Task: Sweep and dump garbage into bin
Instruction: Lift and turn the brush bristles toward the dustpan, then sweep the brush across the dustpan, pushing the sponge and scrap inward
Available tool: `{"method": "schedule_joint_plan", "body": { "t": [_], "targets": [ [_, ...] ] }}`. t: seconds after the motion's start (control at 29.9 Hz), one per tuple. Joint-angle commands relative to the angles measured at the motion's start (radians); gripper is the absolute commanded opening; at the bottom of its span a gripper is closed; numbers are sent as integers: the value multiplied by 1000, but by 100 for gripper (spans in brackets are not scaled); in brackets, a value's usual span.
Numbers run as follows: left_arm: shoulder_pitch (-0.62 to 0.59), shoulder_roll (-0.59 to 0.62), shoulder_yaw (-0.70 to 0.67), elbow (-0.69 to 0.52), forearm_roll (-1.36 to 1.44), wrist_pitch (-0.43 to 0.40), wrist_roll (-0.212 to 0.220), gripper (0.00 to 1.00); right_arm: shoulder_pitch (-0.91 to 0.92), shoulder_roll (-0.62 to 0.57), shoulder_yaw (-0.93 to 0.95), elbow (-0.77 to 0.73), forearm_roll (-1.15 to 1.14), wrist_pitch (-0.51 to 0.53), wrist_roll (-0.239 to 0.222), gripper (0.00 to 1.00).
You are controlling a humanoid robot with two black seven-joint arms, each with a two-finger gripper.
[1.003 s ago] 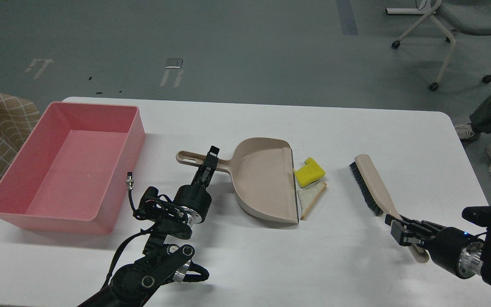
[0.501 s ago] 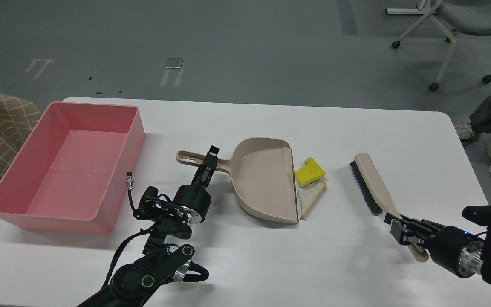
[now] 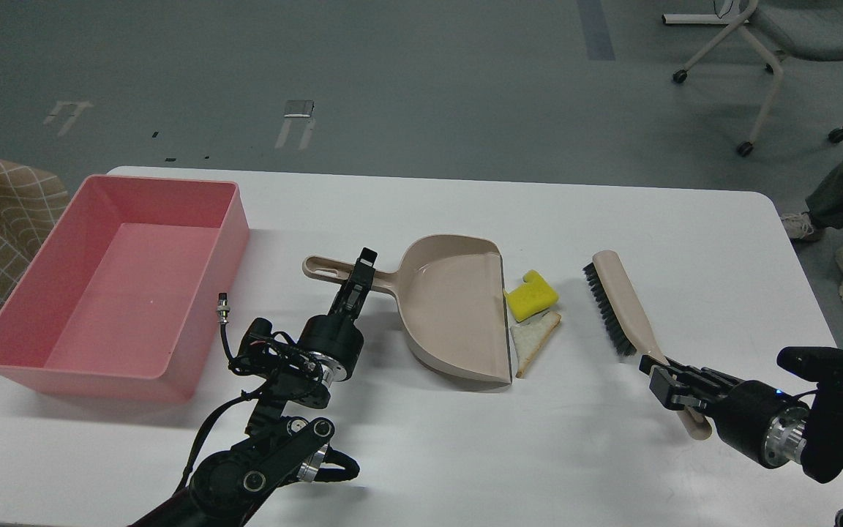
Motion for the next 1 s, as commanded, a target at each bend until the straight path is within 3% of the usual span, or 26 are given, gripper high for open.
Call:
{"method": "schedule_joint_plan", "body": {
  "t": [0.0, 0.64, 0.97],
  "targets": [
    [-2, 0, 0, 1, 0, 0, 0, 18, 5, 30, -4, 0, 0, 0, -5, 0],
    [-2, 0, 0, 0, 0, 0, 1, 18, 9, 123, -30, -32, 0, 0, -14, 0],
    [-4, 0, 0, 0, 0, 0, 1, 18, 111, 215, -73, -98, 0, 0, -26, 0]
  ]
}}
